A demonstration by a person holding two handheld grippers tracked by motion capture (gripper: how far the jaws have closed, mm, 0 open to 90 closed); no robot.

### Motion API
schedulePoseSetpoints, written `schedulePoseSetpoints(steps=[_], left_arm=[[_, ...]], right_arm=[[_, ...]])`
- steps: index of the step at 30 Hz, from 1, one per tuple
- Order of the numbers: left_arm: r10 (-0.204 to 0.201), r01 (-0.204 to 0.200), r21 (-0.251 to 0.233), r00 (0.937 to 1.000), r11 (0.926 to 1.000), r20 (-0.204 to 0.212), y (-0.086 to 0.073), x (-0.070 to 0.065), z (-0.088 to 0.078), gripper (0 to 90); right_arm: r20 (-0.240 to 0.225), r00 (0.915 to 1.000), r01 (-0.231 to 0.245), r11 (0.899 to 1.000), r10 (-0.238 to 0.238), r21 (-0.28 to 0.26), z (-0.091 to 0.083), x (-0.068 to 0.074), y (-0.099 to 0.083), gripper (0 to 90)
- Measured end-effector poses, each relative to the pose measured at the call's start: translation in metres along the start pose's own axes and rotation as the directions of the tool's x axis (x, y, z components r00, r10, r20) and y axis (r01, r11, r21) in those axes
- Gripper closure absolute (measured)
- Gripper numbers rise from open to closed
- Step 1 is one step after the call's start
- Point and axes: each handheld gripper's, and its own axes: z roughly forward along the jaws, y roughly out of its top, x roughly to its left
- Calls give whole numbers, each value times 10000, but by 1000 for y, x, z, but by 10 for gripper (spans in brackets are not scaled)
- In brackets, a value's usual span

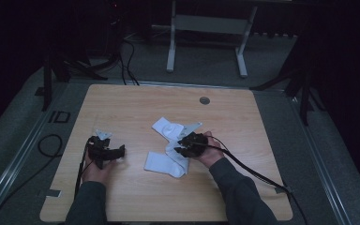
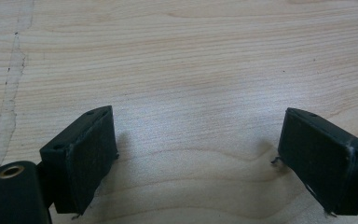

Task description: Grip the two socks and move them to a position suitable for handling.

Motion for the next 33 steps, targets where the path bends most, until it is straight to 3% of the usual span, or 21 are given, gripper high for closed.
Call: schedulePoseSetpoints(steps=[5, 13, 15, 20, 33], left_arm=[[-15, 15, -22, 10000, 10000, 5, 0, 0, 0, 114], [13, -13, -5, 10000, 10000, 7, 0, 0, 0, 114], [14, -14, -2, 10000, 10000, -1, 0, 0, 0, 114], [17, -17, 6, 10000, 10000, -2, 0, 0, 0, 114], [-10, 10, -18, 10000, 10000, -2, 0, 0, 0, 115]], right_arm=[[-235, 9997, 41, 10000, -41, -9, 16, 0, 12, 697], [-319, 9995, 14, 9975, 9, 713, 49, -2, 12, 702], [-304, 9995, 50, 9954, -21, 953, 56, -2, 9, 740], [-302, 9994, -151, 9969, 175, 775, 55, -5, 9, 870], [-265, 9996, -108, 9999, 109, 65, 21, -3, 18, 880]])
